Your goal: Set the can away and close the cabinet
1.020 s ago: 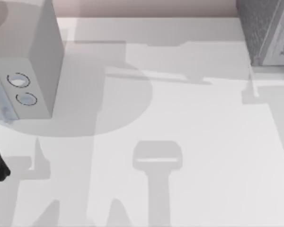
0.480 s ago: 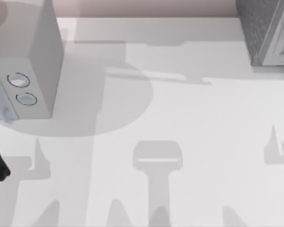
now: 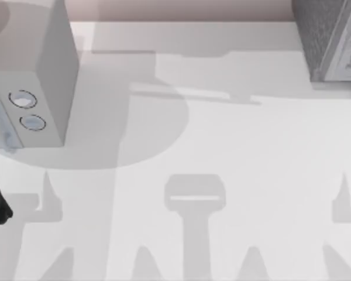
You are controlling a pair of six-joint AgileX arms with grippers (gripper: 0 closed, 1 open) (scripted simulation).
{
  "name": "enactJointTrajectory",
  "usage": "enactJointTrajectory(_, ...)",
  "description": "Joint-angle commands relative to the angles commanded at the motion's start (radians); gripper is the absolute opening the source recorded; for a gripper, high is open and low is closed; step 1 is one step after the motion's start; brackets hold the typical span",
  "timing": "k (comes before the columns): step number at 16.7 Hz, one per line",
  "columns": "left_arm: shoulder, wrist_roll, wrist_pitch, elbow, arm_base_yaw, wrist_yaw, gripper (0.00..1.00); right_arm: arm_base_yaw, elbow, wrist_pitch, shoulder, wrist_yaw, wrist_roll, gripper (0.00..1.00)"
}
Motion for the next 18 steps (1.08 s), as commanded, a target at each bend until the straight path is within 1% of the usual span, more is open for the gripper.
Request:
enactJointTrajectory(6,0.000,0.000,0.000,0.000,0.000,0.000,1.00,-0.005,0.003,0.007,0.015,-0.007,0.000,1.00)
enactJointTrajectory(9,0.000,0.000,0.000,0.000,0.000,0.000,1.00,-0.065,0.025,0.078,0.106,-0.066,0.001,1.00)
enactJointTrajectory(13,0.000,0.000,0.000,0.000,0.000,0.000,1.00,-0.219,0.081,0.260,0.339,-0.218,0.005,1.00)
enactJointTrajectory(18,0.000,0.000,0.000,0.000,0.000,0.000,1.00,-0.480,0.173,0.565,0.732,-0.475,0.010,1.00)
